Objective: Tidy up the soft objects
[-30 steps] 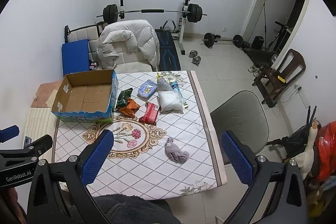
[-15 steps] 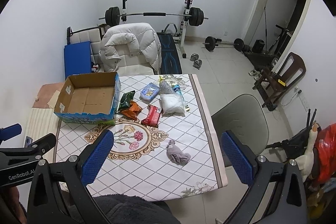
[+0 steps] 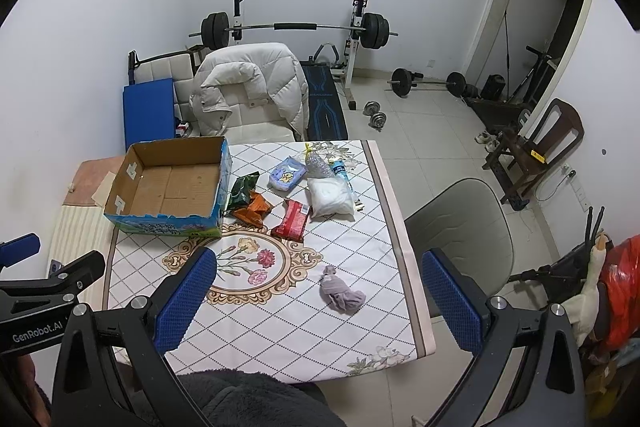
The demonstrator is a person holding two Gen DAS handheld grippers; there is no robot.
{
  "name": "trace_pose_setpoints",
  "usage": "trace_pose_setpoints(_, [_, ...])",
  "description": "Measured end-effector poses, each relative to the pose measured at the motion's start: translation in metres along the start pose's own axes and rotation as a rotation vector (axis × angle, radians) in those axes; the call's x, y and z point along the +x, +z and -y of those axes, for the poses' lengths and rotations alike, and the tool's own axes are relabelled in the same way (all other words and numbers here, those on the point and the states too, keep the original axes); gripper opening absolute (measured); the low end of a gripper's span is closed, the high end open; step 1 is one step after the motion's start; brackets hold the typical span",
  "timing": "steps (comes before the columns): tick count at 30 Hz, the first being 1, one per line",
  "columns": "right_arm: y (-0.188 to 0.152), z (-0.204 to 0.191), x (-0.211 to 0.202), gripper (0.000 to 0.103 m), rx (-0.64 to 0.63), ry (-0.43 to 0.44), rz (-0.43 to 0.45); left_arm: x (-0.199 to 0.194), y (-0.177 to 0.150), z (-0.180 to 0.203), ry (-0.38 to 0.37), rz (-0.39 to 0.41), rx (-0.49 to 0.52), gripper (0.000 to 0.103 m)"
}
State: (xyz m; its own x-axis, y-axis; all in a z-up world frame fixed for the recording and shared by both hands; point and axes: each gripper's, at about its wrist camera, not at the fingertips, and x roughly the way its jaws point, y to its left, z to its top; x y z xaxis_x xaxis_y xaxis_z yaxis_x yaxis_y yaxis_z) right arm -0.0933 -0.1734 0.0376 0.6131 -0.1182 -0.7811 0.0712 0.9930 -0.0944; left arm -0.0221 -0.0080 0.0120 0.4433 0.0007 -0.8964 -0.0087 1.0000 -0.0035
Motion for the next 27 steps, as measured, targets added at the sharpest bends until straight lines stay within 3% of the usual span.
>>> trace_pose_setpoints(27, [0.014,0.009,0.014,0.103,0.048,0.043,-0.016,0.007,0.002,-0.010,0.010,0.038,-0.016,0.103])
